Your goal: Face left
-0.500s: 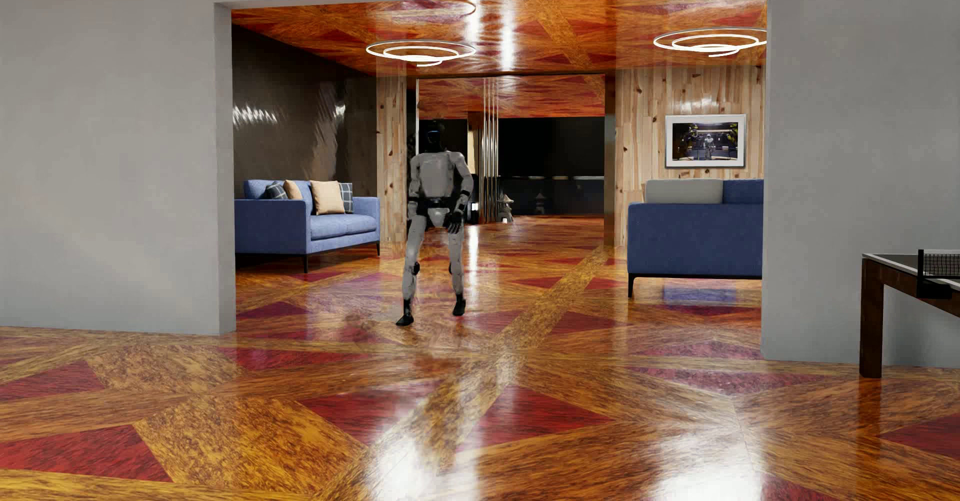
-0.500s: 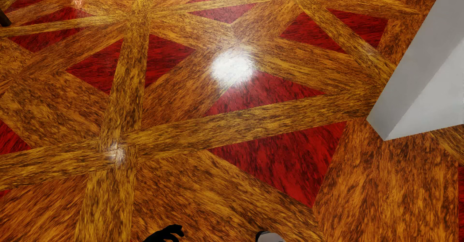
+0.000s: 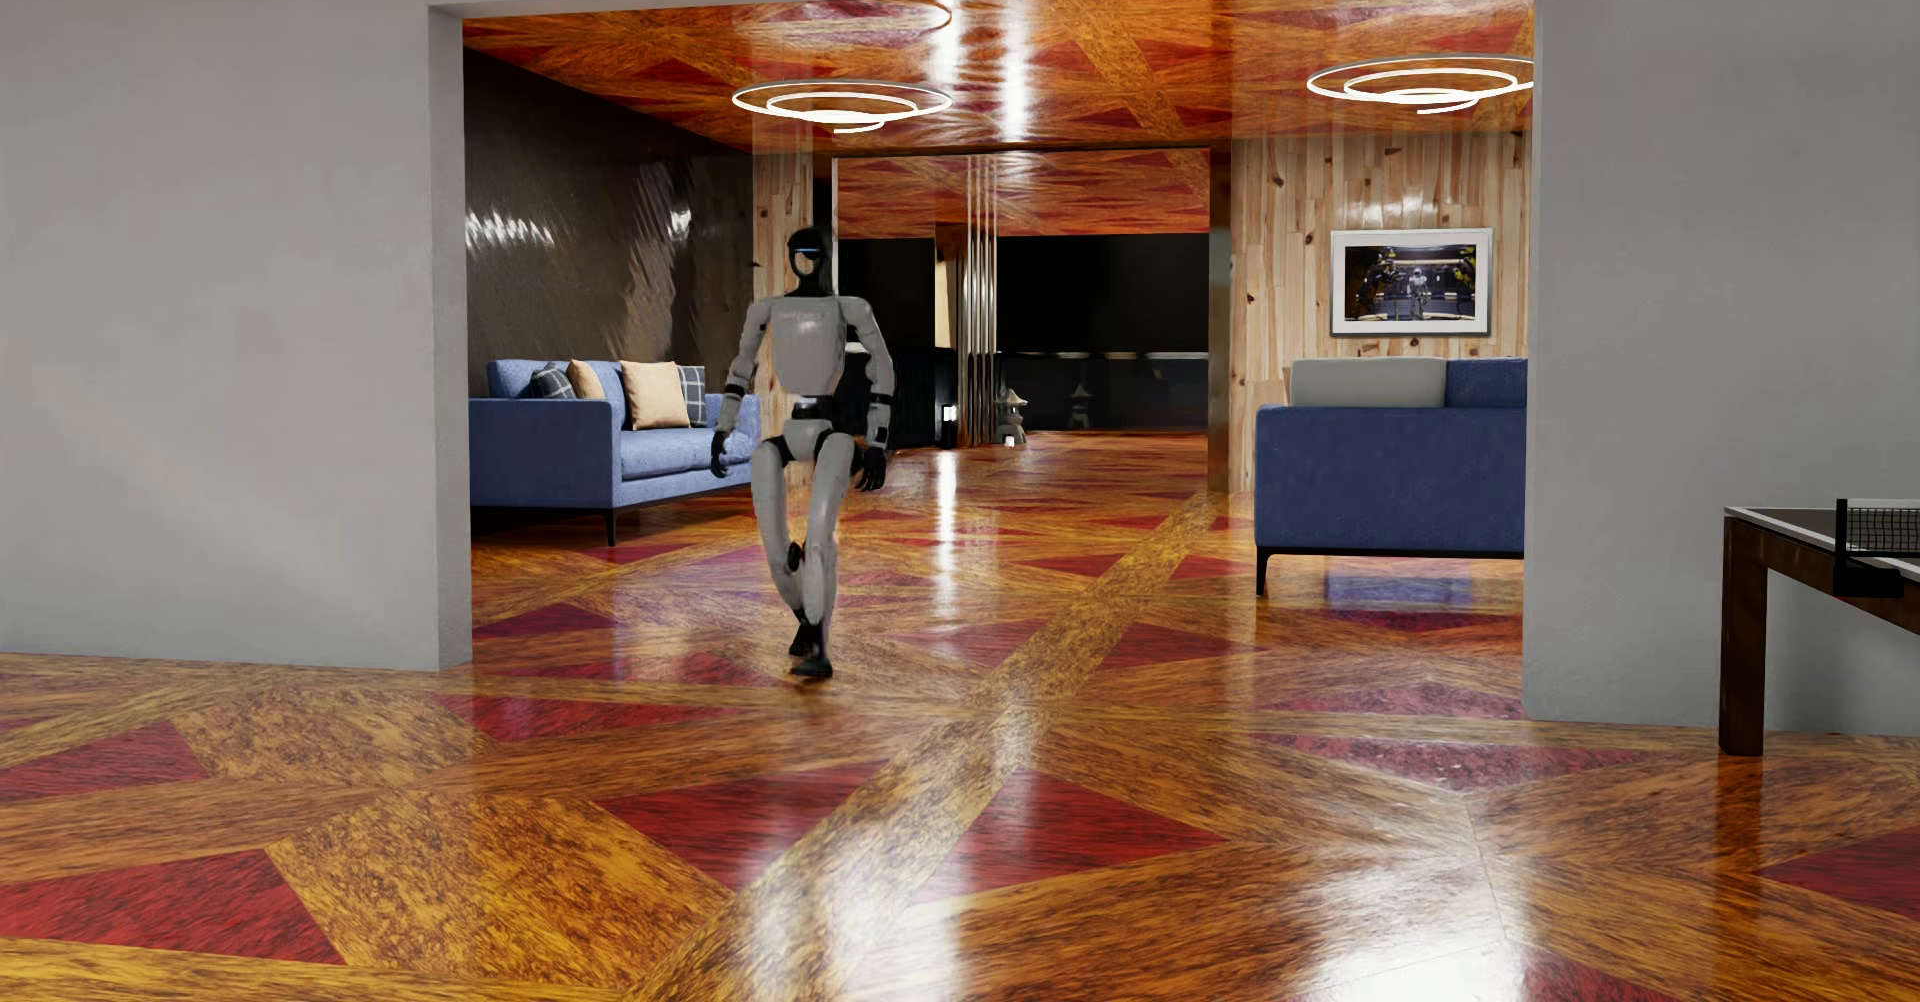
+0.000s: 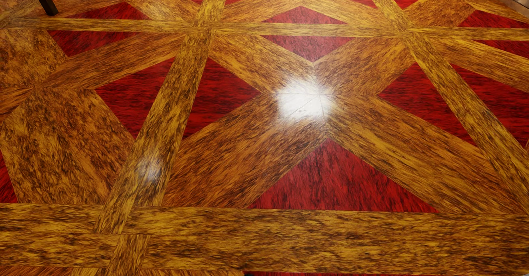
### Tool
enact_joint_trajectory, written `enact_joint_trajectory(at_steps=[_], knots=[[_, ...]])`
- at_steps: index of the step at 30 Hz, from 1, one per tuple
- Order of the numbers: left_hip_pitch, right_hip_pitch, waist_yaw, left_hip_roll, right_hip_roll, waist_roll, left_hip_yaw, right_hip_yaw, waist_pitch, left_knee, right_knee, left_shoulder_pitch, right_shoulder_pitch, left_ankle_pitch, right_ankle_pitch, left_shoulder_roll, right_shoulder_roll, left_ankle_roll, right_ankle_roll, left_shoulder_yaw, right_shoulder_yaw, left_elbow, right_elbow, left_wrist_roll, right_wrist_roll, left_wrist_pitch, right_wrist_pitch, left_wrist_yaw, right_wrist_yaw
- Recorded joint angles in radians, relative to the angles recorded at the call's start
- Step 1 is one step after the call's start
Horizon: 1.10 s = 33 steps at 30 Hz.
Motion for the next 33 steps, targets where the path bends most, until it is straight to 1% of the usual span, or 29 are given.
enact_joint_trajectory(at_steps=[1,2,3,4,5,6,7,8,9,10,11,12,13,14,15,16,17,18,19,22,24,26,27,28,29,30,31,32,33], knots=[[-0.004,0.022,0.005,-0.033,-0.007,-0.014,0.000,0.000,0.000,0.036,0.058,0.011,0.016,0.112,0.034,0.005,0.009,0.000,0.000,-0.002,-0.035,0.010,0.026,0.000,0.000,0.000,0.000,0.000,0.000],[-0.006,-0.030,0.001,-0.089,-0.062,-0.059,0.000,0.000,-0.006,0.033,0.222,0.022,0.028,0.288,0.176,0.007,0.028,0.000,0.000,0.012,-0.048,0.021,0.057,0.000,0.000,0.000,0.000,0.000,0.000],[0.014,-0.081,-0.019,-0.131,-0.106,-0.080,0.000,0.000,0.015,0.108,0.455,0.027,0.052,0.410,0.380,0.012,0.043,0.000,0.000,0.002,-0.038,0.041,0.105,0.000,0.000,0.000,0.000,0.000,0.000],[0.045,-0.197,-0.039,-0.165,-0.136,-0.088,0.000,0.000,0.026,0.145,0.693,0.020,0.070,0.436,0.373,0.016,0.049,0.000,0.000,0.018,-0.033,0.036,0.129,0.000,0.000,0.000,0.000,0.000,0.000],[0.127,-0.304,-0.036,-0.182,-0.154,-0.088,0.000,0.000,0.060,0.132,0.815,0.013,0.078,0.425,0.254,0.024,0.051,0.000,0.000,0.047,-0.012,0.008,0.147,0.000,0.000,0.000,0.000,0.000,0.000],[0.192,-0.406,-0.083,-0.174,-0.144,-0.060,0.000,0.000,0.064,0.111,0.788,-0.007,0.081,0.373,0.208,0.019,0.052,0.000,0.000,0.076,0.013,-0.006,0.178,0.000,0.000,0.000,0.000,0.000,0.000],[0.258,-0.463,-0.143,-0.169,-0.137,-0.033,0.000,0.000,0.069,0.097,0.640,-0.029,0.091,0.307,0.198,0.031,0.046,0.000,0.000,0.061,0.041,-0.049,0.188,0.000,0.000,0.000,0.000,0.000,0.000],[0.314,-0.510,-0.200,-0.168,-0.130,-0.002,0.000,0.000,0.071,0.087,0.459,-0.048,0.114,0.246,0.169,0.036,0.032,0.000,0.000,0.083,0.029,-0.093,0.186,0.000,0.000,0.000,0.000,0.000,0.000],[0.370,-0.534,-0.226,-0.163,-0.135,0.022,0.000,0.000,0.061,0.061,0.238,-0.070,0.145,0.181,0.197,0.035,0.024,0.000,0.000,0.112,0.006,-0.117,0.181,0.000,0.000,0.000,0.000,0.000,0.000],[0.422,-0.536,-0.239,-0.163,-0.141,0.034,0.000,0.000,0.056,0.044,0.037,-0.088,0.169,0.122,0.434,0.041,0.023,0.000,0.000,0.148,0.018,-0.153,0.181,0.000,0.000,0.000,0.000,0.000,0.000],[0.425,-0.595,-0.253,-0.147,-0.156,0.052,0.000,0.000,0.026,0.062,-0.022,-0.106,0.193,0.053,0.738,0.056,0.025,0.000,0.000,0.183,0.007,-0.184,0.188,0.000,0.000,0.000,0.000,0.000,0.000],[0.474,-0.616,-0.272,-0.146,-0.184,0.046,0.000,0.000,0.019,0.077,0.006,-0.119,0.219,-0.021,0.826,0.073,0.027,0.000,0.000,0.206,0.015,-0.212,0.191,0.000,0.000,0.000,0.000,0.000,0.000],[0.539,-0.589,-0.296,-0.148,-0.197,0.044,0.000,0.000,0.034,0.114,0.100,-0.125,0.245,-0.064,0.704,0.085,0.028,0.000,0.000,0.212,0.001,-0.237,0.185,0.000,0.000,0.000,0.000,0.000,0.000],[0.524,-0.570,-0.321,-0.130,-0.168,0.065,0.000,0.000,0.033,0.195,0.136,-0.130,0.233,-0.026,0.546,0.081,0.024,0.000,0.000,0.229,0.031,-0.244,0.206,0.000,0.000,0.000,0.000,0.000,0.000],[0.473,-0.540,-0.349,-0.112,-0.171,0.085,0.000,0.000,0.039,0.312,0.179,-0.141,0.208,0.097,0.435,0.043,0.025,0.000,0.000,0.275,0.043,-0.218,0.231,0.000,0.000,0.000,0.000,0.000,0.000],[0.422,-0.498,-0.352,-0.100,-0.196,0.103,0.000,0.000,0.061,0.382,0.186,-0.162,0.167,0.261,0.378,0.032,0.003,0.000,0.000,0.224,0.056,-0.229,0.243,0.000,0.000,0.000,0.000,0.000,0.000],[0.366,-0.459,-0.317,-0.073,-0.203,0.122,0.000,0.000,0.063,0.417,0.163,-0.177,0.140,0.376,0.336,0.006,-0.012,0.000,0.000,0.182,0.049,-0.208,0.260,0.000,0.000,0.000,0.000,0.000,0.000],[0.292,-0.421,-0.283,-0.053,-0.233,0.127,0.000,0.000,0.060,0.440,0.143,-0.163,0.129,0.412,0.310,-0.001,-0.018,0.000,0.000,0.170,0.007,-0.232,0.241,0.000,0.000,0.000,0.000,0.000,0.000],[0.234,-0.361,-0.252,-0.040,-0.266,0.118,0.000,0.000,0.056,0.435,0.127,-0.143,0.125,0.390,0.278,-0.006,-0.018,0.000,0.000,0.136,-0.010,-0.235,0.216,0.000,0.000,0.000,0.000,0.000,0.000],[0.049,-0.226,-0.166,0.037,-0.293,0.091,0.000,0.000,0.040,0.328,0.100,-0.072,0.125,0.342,0.181,-0.017,-0.019,0.000,0.000,0.068,-0.018,-0.151,0.118,0.000,0.000,0.000,0.000,0.000,0.000],[-0.046,-0.117,-0.111,0.066,-0.273,0.067,0.000,0.000,0.027,0.177,0.061,-0.014,0.111,0.300,0.138,-0.007,-0.007,0.000,0.000,0.066,-0.010,-0.107,0.064,0.000,0.000,0.000,0.000,0.000,0.000],[-0.121,-0.035,-0.053,0.090,-0.231,0.056,0.000,0.000,0.018,0.075,0.028,0.034,0.078,0.145,0.087,0.012,-0.014,0.000,0.000,0.022,-0.014,-0.049,0.025,0.000,0.000,0.000,0.000,0.000,0.000],[-0.151,-0.014,-0.006,0.112,-0.228,0.044,0.000,0.000,0.025,0.064,0.035,0.053,0.046,0.135,0.060,0.022,-0.021,0.000,0.000,-0.010,0.016,-0.017,0.010,0.000,0.000,0.000,0.000,0.000,0.000],[-0.203,0.005,0.039,0.126,-0.239,0.029,0.000,0.000,0.032,0.101,0.053,0.082,0.017,0.296,0.052,0.027,-0.032,0.000,0.000,0.005,0.021,-0.001,-0.011,0.000,0.000,0.000,0.000,0.000,0.000],[-0.249,0.049,0.074,0.121,-0.254,0.006,0.000,0.000,0.051,0.197,0.055,0.089,-0.003,0.435,0.082,0.033,-0.036,0.000,0.000,-0.032,0.027,0.037,-0.009,0.000,0.000,0.000,0.000,0.000,0.000],[-0.272,0.079,0.091,0.096,-0.268,-0.016,0.000,0.000,0.057,0.262,0.064,0.080,0.000,0.475,0.154,0.030,-0.036,0.000,0.000,-0.061,0.003,0.080,-0.008,0.000,0.000,0.000,0.000,0.000,0.000],[-0.245,0.059,0.109,0.062,-0.294,-0.033,0.000,0.000,0.045,0.282,0.131,0.078,0.019,0.428,0.262,0.031,-0.034,0.000,0.000,-0.094,-0.013,0.097,0.006,0.000,0.000,0.000,0.000,0.000,0.000],[-0.211,-0.016,0.098,0.038,-0.288,-0.037,0.000,0.000,0.025,0.298,0.221,0.091,0.035,0.360,0.368,0.026,-0.030,0.000,0.000,-0.080,0.000,0.097,0.033,0.000,0.000,0.000,0.000,0.000,0.000],[-0.167,-0.105,0.042,0.008,-0.263,-0.042,0.000,0.000,0.016,0.300,0.360,0.105,0.040,0.291,0.382,0.025,-0.025,0.000,0.000,-0.046,0.009,0.067,0.060,0.000,0.000,0.000,0.000,0.000,0.000]])
